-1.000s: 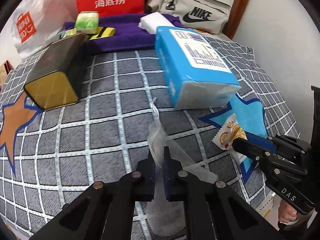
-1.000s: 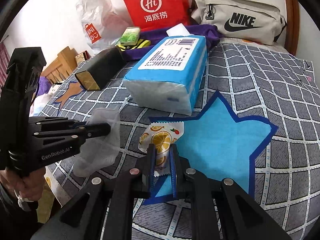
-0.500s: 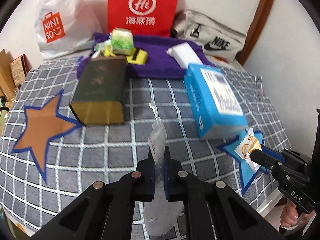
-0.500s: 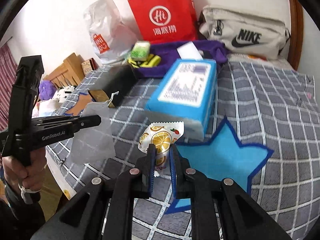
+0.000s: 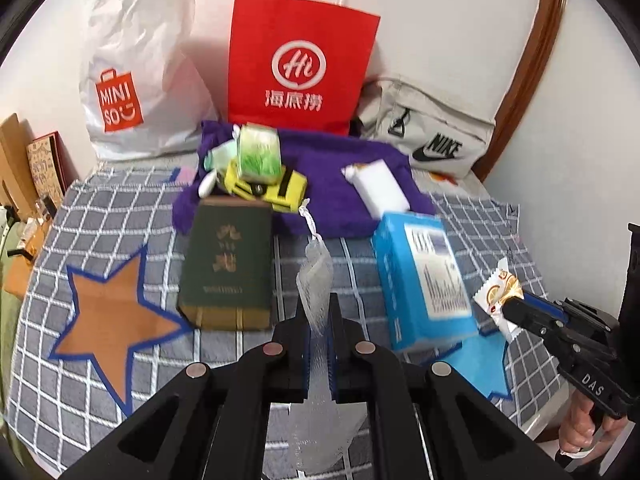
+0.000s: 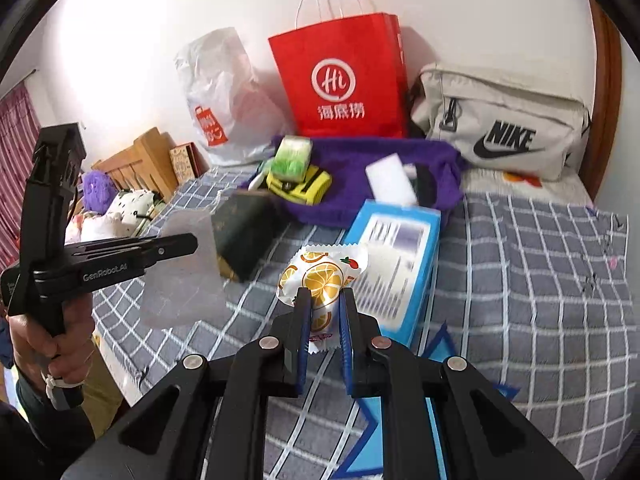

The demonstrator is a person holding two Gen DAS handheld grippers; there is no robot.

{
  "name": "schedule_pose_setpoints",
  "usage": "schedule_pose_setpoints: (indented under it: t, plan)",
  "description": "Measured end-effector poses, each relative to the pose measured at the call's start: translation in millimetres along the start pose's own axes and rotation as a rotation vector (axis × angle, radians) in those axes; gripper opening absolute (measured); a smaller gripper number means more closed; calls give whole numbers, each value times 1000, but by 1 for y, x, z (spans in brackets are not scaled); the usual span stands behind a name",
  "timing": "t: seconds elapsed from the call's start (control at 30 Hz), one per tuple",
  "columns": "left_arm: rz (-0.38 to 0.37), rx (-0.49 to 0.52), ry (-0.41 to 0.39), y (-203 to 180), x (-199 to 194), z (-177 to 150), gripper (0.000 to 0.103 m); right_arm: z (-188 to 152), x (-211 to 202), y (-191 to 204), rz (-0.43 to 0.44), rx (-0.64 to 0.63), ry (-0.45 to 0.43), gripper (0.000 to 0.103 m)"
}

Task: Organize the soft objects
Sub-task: 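Carry the wipe packet with the right gripper while the left gripper carries the mesh bag, then drop the mesh bag on the towel with the left gripper while the right gripper releases the packet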

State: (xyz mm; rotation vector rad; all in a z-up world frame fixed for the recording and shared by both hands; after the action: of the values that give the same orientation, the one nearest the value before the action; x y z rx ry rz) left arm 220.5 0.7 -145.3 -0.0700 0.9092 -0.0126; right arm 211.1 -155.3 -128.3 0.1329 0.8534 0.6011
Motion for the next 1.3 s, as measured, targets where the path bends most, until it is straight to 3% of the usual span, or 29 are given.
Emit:
schedule_pose_setpoints:
  t: [0.5,0.77,1.3]
  plan:
    - [21,-8,-49,12,8,70,7,87,8,-25,-50,-22,-61,14]
    - [-8,-24,-50,13,32,100,7,122,32,-46,-58,-1,-72,14]
    - [14,-41,-34,26,78,146,7,193,76,-84,-55,13,-88,14]
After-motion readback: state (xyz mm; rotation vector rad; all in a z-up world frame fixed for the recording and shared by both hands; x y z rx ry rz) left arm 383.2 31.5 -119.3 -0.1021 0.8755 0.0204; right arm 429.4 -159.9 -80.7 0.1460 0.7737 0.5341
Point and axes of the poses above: each gripper's, at about its wrist camera, not at the fingertips, and x roughly the way its jaws point, y to its left, z to its top, the point moved 10 cm from there along x, roughly the way its jaws point, and after that the axes turned 9 degrees about z, right-handed, at the moved point
